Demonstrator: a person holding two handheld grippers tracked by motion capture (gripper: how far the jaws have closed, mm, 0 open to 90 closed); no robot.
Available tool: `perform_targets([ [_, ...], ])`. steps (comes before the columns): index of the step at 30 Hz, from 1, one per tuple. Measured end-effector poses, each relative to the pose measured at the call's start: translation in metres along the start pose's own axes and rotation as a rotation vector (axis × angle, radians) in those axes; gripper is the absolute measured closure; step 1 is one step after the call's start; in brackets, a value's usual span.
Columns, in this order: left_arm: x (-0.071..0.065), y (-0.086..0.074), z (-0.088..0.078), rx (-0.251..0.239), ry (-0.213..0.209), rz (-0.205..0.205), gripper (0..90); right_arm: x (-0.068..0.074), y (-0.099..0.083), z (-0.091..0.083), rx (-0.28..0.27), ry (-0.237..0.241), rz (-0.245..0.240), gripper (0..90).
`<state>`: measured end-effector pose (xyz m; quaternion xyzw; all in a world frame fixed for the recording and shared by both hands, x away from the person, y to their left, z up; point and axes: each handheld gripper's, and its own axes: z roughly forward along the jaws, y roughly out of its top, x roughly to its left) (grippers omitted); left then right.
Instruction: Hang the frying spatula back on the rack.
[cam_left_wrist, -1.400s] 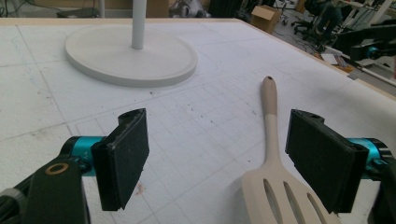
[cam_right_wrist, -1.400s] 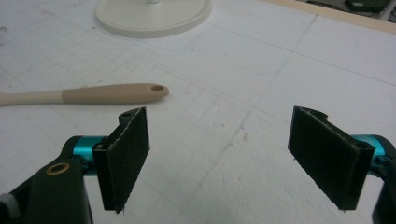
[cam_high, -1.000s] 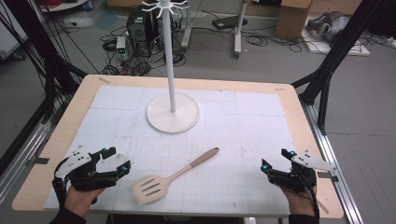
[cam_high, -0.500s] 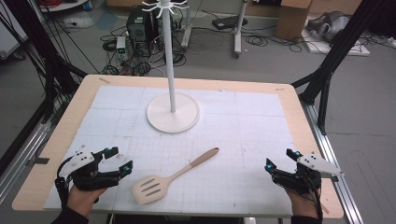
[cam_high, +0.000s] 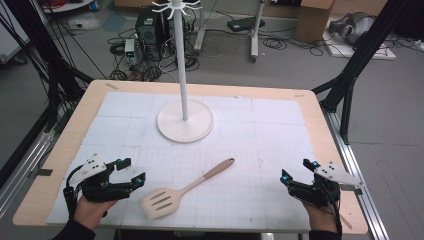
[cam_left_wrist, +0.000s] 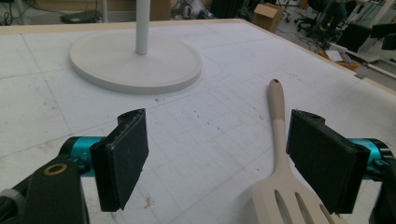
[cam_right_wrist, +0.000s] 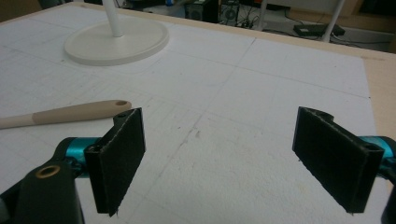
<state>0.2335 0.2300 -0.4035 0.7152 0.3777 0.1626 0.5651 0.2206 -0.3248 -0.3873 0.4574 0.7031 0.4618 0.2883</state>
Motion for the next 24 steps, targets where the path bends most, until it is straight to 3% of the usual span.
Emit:
perform_targets([
  [6,-0.007,0.011,0.014,0.067,-0.064,0.017,24.5,0.001,0.001,0.001,-0.004,0.002,-0.004,15.9],
  [7,-0.012,0.015,0.021,0.1,-0.079,0.033,24.9,0.0,0.001,0.0,-0.004,0.001,-0.002,15.9],
  [12,-0.027,0.026,0.04,0.154,-0.102,0.067,25.7,0.0,0.0,-0.001,-0.01,0.002,0.01,15.9],
  [13,-0.033,0.032,0.05,0.204,-0.128,0.081,27.2,-0.001,0.001,-0.001,-0.011,0.004,0.007,15.9],
  [14,-0.033,0.032,0.05,0.204,-0.128,0.081,27.5,-0.001,0.001,-0.001,-0.011,0.004,0.007,15.9],
  [15,-0.039,0.036,0.061,0.254,-0.143,0.092,28.1,-0.001,0.001,-0.001,-0.014,0.007,0.008,15.9],
  [16,-0.039,0.036,0.061,0.254,-0.143,0.092,28.6,-0.001,0.001,-0.001,-0.014,0.007,0.008,15.9],
  [19,-0.05,0.039,0.083,0.351,-0.157,0.136,29.4,-0.001,0.001,-0.002,-0.015,0.006,0.012,15.9],
  [24,-0.057,0.036,0.102,0.415,-0.169,0.155,32.7,-0.001,0.001,-0.002,-0.015,0.008,0.013,15.9],
])
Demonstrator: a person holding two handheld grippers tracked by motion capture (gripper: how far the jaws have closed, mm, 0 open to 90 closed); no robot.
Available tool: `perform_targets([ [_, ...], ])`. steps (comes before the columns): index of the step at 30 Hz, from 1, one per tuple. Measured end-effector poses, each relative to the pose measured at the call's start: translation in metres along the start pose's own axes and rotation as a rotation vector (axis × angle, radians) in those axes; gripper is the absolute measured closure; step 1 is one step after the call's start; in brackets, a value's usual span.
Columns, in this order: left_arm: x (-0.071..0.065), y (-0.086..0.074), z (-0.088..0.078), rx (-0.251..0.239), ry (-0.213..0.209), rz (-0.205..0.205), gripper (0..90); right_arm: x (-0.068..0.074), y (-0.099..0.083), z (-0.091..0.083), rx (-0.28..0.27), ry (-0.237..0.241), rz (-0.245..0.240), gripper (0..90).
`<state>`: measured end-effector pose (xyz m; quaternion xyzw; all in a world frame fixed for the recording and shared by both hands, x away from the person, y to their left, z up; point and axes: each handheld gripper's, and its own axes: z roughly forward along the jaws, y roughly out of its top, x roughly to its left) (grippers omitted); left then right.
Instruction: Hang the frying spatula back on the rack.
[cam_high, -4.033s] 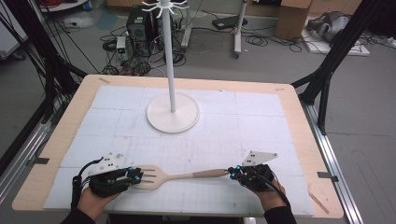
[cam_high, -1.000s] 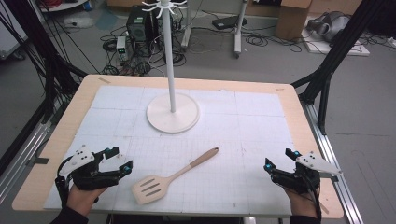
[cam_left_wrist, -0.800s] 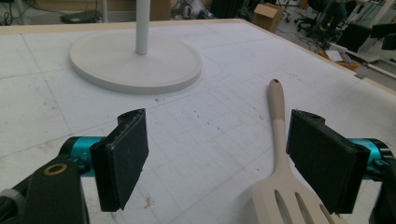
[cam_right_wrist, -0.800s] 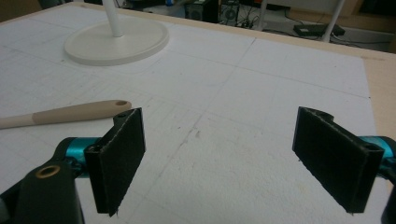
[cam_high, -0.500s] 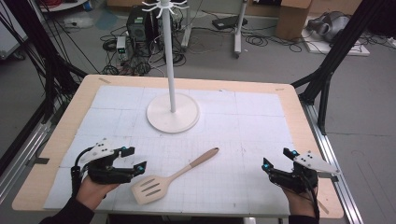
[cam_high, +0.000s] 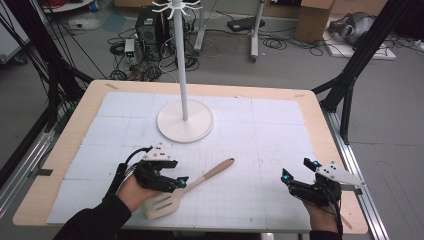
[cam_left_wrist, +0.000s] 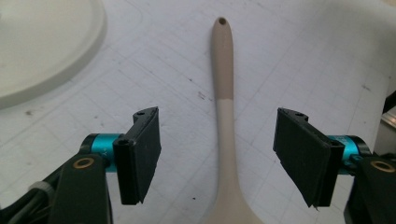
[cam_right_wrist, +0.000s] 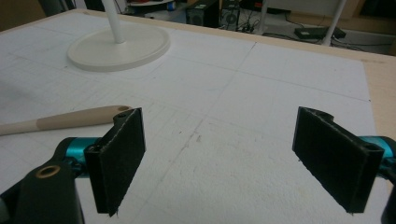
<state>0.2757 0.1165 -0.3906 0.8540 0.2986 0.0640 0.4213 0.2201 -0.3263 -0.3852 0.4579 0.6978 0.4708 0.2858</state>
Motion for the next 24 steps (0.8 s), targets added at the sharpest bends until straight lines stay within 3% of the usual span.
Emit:
perform_targets([
  [9,-0.003,0.002,0.037,0.154,-0.025,0.025,41.0,0.0,0.0,0.0,-0.003,0.001,0.0,15.9],
  [16,-0.003,0.003,0.047,0.2,-0.021,0.025,46.9,-0.001,0.0,0.0,-0.002,0.001,-0.001,15.9],
  [24,-0.007,0.0,0.055,0.255,0.001,0.057,54.8,0.0,0.0,0.0,-0.001,0.0,0.0,15.9],
])
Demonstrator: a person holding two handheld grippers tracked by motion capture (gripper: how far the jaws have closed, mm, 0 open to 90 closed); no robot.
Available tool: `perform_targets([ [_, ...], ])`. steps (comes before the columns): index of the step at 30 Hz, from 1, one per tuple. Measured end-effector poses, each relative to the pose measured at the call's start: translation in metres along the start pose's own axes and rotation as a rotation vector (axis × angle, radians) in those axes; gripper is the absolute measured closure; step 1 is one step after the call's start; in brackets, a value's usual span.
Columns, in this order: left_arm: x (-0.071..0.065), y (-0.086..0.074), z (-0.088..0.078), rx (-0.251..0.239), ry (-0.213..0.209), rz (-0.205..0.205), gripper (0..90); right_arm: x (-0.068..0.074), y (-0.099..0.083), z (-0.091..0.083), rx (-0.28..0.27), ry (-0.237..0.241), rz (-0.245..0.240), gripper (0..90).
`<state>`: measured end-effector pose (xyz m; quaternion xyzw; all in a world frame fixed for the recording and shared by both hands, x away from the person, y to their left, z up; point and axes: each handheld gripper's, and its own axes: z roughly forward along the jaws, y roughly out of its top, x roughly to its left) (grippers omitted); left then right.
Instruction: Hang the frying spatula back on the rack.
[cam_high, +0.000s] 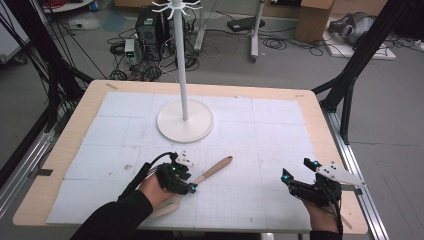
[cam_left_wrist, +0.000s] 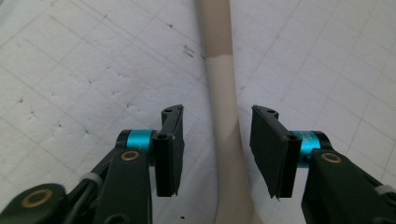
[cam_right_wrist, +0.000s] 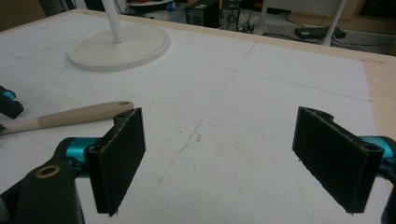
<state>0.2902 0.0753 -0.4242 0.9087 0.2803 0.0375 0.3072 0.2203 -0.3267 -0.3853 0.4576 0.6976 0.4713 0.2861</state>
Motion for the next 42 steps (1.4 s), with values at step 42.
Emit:
perform_targets([
  [42,-0.002,0.0,-0.014,-0.053,-0.006,-0.014,77.8,0.001,0.0,0.004,-0.001,0.024,0.018,16.2],
])
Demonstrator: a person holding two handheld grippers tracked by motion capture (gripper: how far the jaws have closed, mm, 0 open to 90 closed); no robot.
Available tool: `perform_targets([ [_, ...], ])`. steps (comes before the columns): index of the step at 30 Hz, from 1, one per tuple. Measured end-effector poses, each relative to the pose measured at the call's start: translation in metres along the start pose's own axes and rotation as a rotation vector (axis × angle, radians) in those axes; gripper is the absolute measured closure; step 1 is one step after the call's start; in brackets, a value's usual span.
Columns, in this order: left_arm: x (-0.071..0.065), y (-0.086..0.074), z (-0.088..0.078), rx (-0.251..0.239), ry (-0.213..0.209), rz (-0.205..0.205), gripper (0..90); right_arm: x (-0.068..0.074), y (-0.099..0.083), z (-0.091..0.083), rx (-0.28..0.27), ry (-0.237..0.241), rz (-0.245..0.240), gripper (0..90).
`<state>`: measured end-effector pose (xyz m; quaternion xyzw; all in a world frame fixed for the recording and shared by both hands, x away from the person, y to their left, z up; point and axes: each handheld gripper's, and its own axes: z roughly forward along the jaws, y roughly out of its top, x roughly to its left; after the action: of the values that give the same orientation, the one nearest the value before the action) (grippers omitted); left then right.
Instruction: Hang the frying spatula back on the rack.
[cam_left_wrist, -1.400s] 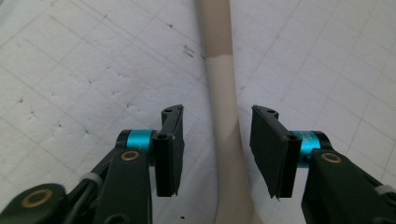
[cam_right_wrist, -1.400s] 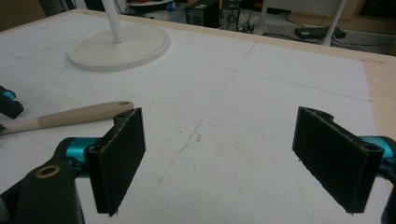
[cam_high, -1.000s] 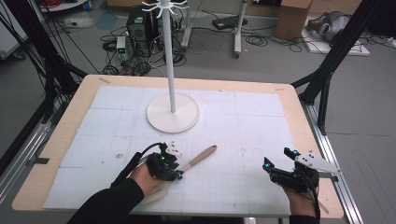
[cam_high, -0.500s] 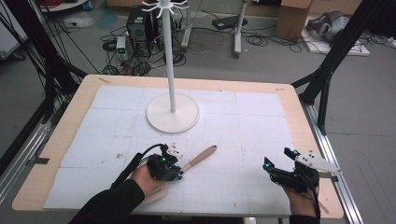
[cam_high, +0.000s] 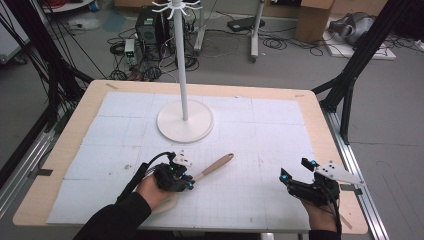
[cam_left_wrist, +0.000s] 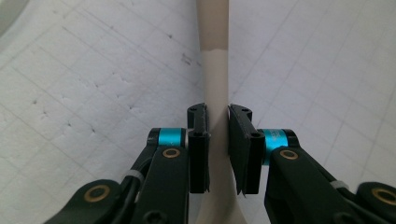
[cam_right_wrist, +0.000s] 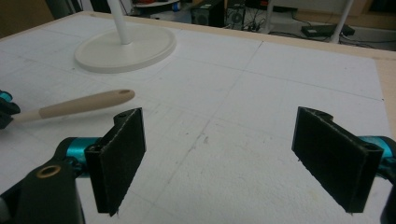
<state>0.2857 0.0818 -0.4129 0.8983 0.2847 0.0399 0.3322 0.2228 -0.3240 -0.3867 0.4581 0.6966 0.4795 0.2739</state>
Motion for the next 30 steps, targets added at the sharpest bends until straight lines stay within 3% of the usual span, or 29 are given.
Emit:
perform_targets([
  [1,0.001,0.0,-0.006,-0.038,0.0,-0.002,77.8,0.001,0.0,0.001,0.005,0.007,-0.004,16.1],
  [8,0.002,-0.002,-0.021,-0.122,-0.008,-0.006,77.8,0.006,0.001,0.005,0.01,0.029,-0.003,16.1],
  [9,0.004,-0.003,-0.026,-0.156,-0.007,-0.006,77.8,0.008,0.002,0.007,0.012,0.034,-0.006,16.1],
  [14,0.008,-0.006,-0.036,-0.226,0.005,-0.006,77.8,0.011,0.003,0.009,0.011,0.046,-0.008,16.2],
  [15,0.011,-0.008,-0.042,-0.261,0.008,-0.01,77.8,0.012,0.003,0.011,0.011,0.053,-0.008,16.2],
  [16,0.011,-0.008,-0.042,-0.261,0.008,-0.01,77.8,0.012,0.003,0.011,0.011,0.053,-0.008,16.2],
  [19,0.017,-0.012,-0.056,-0.334,0.036,-0.012,77.8,0.016,0.006,0.015,0.003,0.074,-0.001,16.2],
  [20,0.017,-0.012,-0.056,-0.334,0.036,-0.012,77.8,0.016,0.006,0.015,0.003,0.074,-0.001,16.2],
  [21,0.018,-0.015,-0.063,-0.371,0.053,-0.015,77.8,0.019,0.008,0.018,0.002,0.088,0.002,16.1],
  [24,0.019,-0.018,-0.069,-0.41,0.065,-0.017,77.8,0.023,0.01,0.023,-0.002,0.106,-0.008,16.1],
  [29,0.017,-0.027,-0.082,-0.5,0.1,-0.014,77.8,0.045,0.025,0.037,-0.027,0.17,0.005,15.8],
  [30,0.017,-0.027,-0.082,-0.5,0.1,-0.014,77.7,0.045,0.025,0.037,-0.027,0.17,0.005,15.8],
])
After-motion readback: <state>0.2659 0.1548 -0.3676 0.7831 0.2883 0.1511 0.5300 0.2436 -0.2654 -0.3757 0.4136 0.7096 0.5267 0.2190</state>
